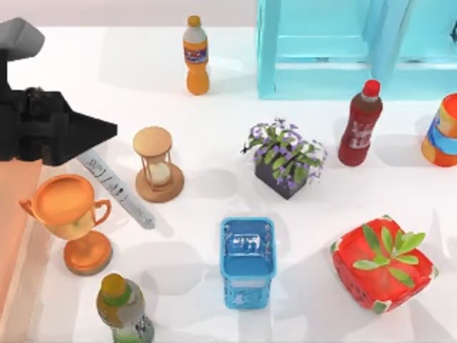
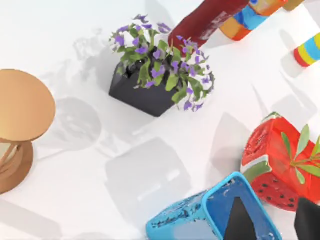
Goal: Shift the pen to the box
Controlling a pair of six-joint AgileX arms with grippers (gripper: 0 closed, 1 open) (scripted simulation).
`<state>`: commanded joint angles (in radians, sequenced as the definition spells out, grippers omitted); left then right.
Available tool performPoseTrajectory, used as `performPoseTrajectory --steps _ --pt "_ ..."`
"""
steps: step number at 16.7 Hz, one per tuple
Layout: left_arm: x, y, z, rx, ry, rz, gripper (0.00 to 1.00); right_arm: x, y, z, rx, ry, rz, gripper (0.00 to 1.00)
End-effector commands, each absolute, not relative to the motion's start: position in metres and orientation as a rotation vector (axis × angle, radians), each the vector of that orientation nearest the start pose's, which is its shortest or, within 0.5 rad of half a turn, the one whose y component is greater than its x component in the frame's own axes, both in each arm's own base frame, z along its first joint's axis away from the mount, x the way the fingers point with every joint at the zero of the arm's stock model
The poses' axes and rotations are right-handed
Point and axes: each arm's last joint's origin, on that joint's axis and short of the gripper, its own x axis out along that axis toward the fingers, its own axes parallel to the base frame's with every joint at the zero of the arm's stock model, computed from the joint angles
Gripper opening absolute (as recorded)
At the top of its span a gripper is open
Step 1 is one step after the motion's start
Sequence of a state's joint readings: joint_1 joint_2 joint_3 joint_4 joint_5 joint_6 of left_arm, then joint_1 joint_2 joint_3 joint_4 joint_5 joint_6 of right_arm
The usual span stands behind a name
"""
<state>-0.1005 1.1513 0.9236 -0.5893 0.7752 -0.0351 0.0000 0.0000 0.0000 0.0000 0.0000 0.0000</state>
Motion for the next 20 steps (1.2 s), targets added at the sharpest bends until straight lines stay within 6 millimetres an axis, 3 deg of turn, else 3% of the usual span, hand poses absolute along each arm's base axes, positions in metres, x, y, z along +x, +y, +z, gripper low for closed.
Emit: performPoseTrajectory --steps 3,7,9,12,16,20 --pt "0.234 -0.043 0.284 -0.279 0.79 -0.812 0.0 0.106 -0.001 0.16 0.0 0.0 0.0 1.0" --pt "0.255 -0.035 0.308 -0.102 0.708 -0.81 0.0 0.106 -0.001 0.16 0.0 0.0 0.0 1.0" --pt "0.266 -0.017 0.319 0.023 0.665 -0.779 0.0 0.106 -0.001 0.16 0.0 0.0 0.0 1.0" --pt "0.271 0.026 0.321 0.187 0.663 -0.697 0.0 0.106 -0.001 0.16 0.0 0.0 0.0 1.0" --pt "0.253 0.083 0.314 0.247 0.735 -0.593 0.0 0.106 -0.001 0.16 0.0 0.0 0.0 1.0" --pt "0.238 0.101 0.315 0.238 0.756 -0.554 0.0 0.106 -0.001 0.16 0.0 0.0 0.0 1.0"
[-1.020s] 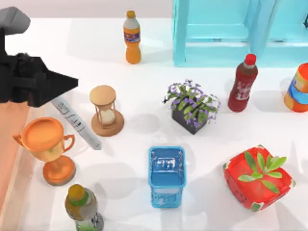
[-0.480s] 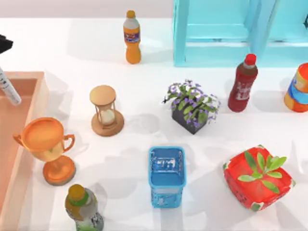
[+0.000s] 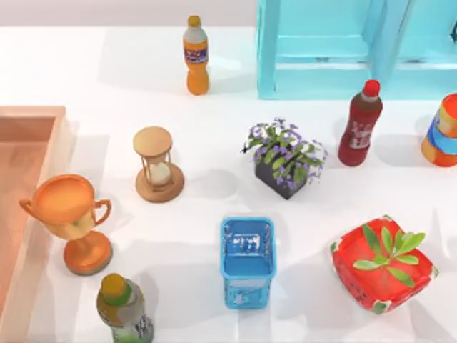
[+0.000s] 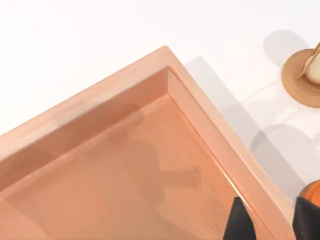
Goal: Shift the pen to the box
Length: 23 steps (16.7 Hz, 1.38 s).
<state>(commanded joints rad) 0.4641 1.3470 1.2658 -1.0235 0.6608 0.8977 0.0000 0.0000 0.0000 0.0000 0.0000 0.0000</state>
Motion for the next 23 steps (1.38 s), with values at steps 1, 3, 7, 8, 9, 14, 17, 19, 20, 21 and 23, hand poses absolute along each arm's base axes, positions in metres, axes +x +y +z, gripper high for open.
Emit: performPoseTrajectory --steps 1,3,7,8,9,14,17,19,20,21,23 --pt "0.238 0.101 0.315 0.238 0.756 -0.554 0.0 0.106 -0.001 0.16 0.0 0.0 0.0 1.0" --pt "0.238 0.101 0.315 0.238 0.756 -0.554 0.0 0.106 -0.001 0.16 0.0 0.0 0.0 1.0" --pt "0.242 0.099 0.307 0.239 0.758 -0.557 0.0 0.106 -0.001 0.16 0.0 0.0 0.0 1.0" --pt "0.244 0.098 0.301 0.239 0.758 -0.556 0.0 0.106 -0.001 0.16 0.0 0.0 0.0 1.0" --pt "0.246 0.097 0.295 0.24 0.757 -0.555 0.0 0.106 -0.001 0.16 0.0 0.0 0.0 1.0" --pt "0.255 0.09 0.26 0.24 0.755 -0.553 0.0 0.106 -0.001 0.16 0.0 0.0 0.0 1.0" --pt "0.256 0.089 0.254 0.238 0.756 -0.554 0.0 0.106 -0.001 0.16 0.0 0.0 0.0 1.0" --pt "0.256 0.089 0.254 0.238 0.756 -0.554 0.0 0.106 -0.001 0.16 0.0 0.0 0.0 1.0" --pt "0.256 0.089 0.254 0.238 0.756 -0.554 0.0 0.106 -0.001 0.16 0.0 0.0 0.0 1.0" --pt "0.256 0.089 0.254 0.238 0.756 -0.554 0.08 0.106 -0.001 0.16 0.0 0.0 0.0 1.0" --pt "0.256 0.089 0.254 0.238 0.756 -0.554 0.23 0.106 -0.001 0.16 0.0 0.0 0.0 1.0"
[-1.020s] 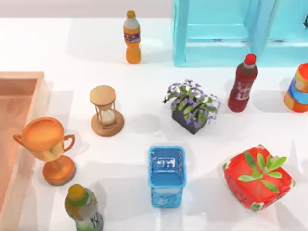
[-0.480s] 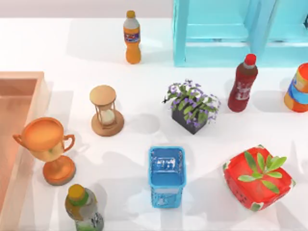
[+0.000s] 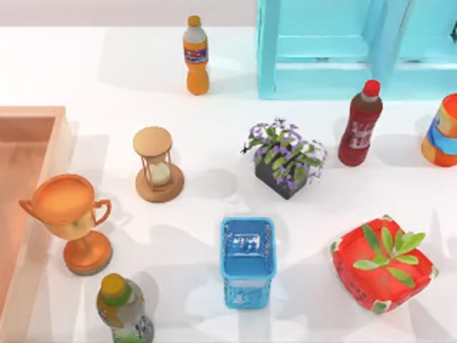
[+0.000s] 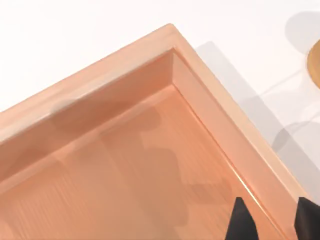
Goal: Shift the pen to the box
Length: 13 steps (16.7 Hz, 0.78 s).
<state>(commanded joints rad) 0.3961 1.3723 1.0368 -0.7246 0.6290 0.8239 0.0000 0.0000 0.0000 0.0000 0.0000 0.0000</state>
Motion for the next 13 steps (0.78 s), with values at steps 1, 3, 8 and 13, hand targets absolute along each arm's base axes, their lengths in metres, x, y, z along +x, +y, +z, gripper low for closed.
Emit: performPoseTrajectory --steps 1,3,8,13 --pt "0.2559 0.0891 0.2536 0.238 0.756 -0.554 0.3 0.1057 -0.0012 0.16 0.0 0.0 0.0 1.0" --pt "0.2559 0.0891 0.2536 0.238 0.756 -0.554 0.45 0.1057 -0.0012 0.16 0.0 0.0 0.0 1.0" --pt "0.2559 0.0891 0.2536 0.238 0.756 -0.554 0.83 0.1057 -0.0012 0.16 0.0 0.0 0.0 1.0" --pt "0.2559 0.0891 0.2536 0.238 0.756 -0.554 1.0 0.1057 -0.0012 0.16 0.0 0.0 0.0 1.0"
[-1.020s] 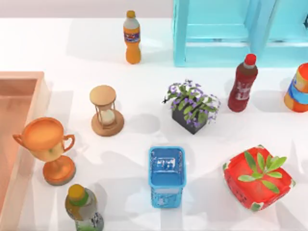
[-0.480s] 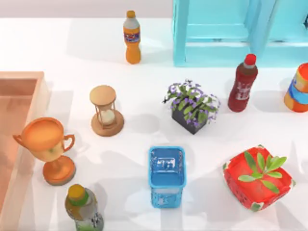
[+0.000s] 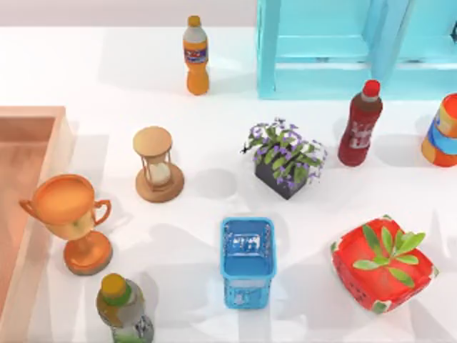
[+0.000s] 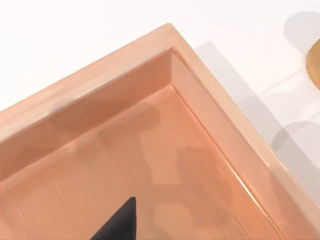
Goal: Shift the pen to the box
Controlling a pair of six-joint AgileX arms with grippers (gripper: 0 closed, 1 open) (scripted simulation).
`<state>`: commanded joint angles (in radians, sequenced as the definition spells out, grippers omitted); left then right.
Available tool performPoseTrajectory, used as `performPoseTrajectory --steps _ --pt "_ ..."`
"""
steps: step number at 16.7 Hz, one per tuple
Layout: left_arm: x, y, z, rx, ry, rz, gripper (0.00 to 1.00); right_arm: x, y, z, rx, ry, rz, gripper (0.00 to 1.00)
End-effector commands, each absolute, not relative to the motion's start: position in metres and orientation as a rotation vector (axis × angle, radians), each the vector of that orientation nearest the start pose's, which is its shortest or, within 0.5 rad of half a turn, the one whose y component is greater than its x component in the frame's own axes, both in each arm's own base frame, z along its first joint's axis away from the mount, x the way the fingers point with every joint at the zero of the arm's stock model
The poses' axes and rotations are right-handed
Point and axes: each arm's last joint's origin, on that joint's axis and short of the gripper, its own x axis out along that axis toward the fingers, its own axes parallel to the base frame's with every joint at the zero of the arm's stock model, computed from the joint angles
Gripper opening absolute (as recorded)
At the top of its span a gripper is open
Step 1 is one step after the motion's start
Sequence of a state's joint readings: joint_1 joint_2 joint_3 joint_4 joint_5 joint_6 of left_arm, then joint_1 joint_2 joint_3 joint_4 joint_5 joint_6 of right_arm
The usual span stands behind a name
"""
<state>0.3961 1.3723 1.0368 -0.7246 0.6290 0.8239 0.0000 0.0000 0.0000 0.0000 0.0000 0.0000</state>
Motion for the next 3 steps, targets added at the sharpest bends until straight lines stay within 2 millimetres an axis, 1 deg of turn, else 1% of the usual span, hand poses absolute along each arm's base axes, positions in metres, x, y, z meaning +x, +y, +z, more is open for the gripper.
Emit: performPoseTrajectory --steps 3 --pt "0.2559 0.0891 0.2536 0.238 0.756 -0.554 1.0 0.1057 -0.0012 0.16 0.0 0.0 0.0 1.0"
